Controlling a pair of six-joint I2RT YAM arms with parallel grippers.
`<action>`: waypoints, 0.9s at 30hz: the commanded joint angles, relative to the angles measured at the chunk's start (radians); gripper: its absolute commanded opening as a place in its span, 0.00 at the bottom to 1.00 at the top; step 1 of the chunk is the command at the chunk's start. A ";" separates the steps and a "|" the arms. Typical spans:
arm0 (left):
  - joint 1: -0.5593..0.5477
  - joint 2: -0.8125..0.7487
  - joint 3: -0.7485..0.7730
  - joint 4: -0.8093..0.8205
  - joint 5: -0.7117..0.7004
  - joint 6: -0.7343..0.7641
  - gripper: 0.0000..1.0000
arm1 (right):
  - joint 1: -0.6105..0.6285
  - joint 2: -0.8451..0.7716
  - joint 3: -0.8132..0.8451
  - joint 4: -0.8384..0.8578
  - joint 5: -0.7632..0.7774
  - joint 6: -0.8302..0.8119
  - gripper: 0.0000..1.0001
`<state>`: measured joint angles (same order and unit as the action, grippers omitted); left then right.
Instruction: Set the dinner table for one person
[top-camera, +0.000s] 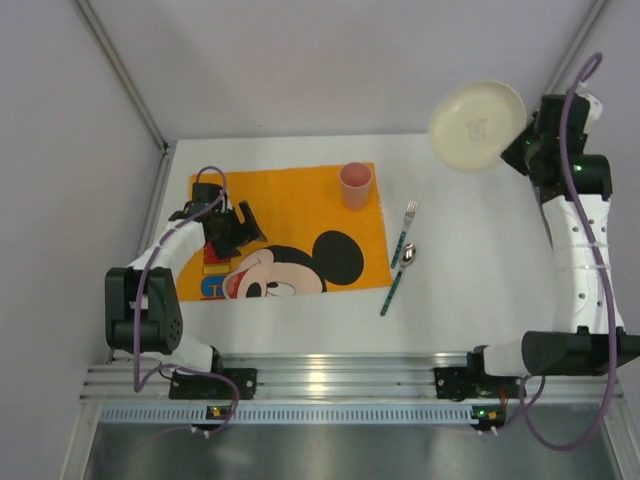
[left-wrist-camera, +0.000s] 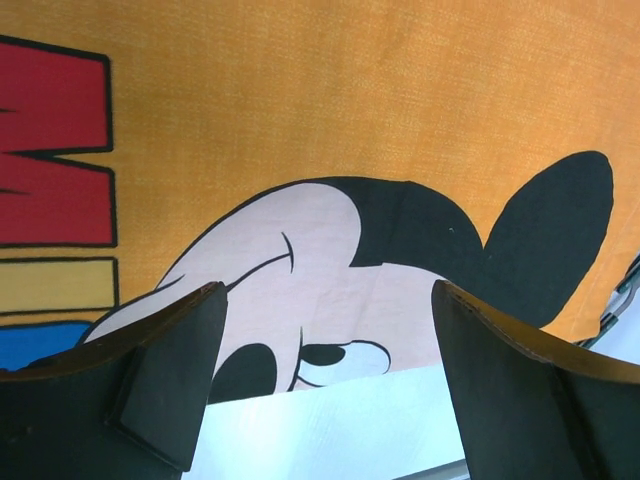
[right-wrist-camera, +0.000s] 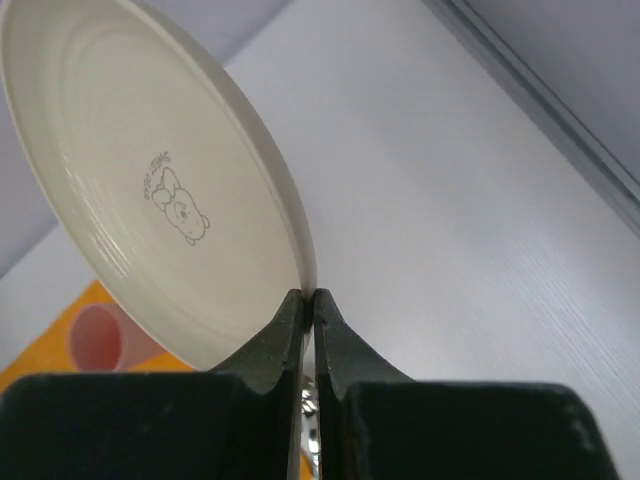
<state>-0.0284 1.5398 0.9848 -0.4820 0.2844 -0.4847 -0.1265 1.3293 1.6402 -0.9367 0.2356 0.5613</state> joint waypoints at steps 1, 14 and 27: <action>-0.005 -0.093 0.058 -0.039 -0.091 -0.012 0.89 | 0.292 0.083 0.197 0.008 0.001 -0.017 0.00; 0.097 -0.303 0.043 -0.259 -0.472 -0.074 0.98 | 0.783 0.643 0.405 0.200 -0.447 -0.002 0.00; 0.101 -0.489 -0.025 -0.348 -0.495 -0.008 0.98 | 0.797 1.064 0.693 0.230 -0.572 0.041 0.00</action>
<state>0.0715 1.0786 0.9615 -0.8101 -0.2104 -0.5198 0.6609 2.3901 2.2452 -0.7681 -0.2821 0.5735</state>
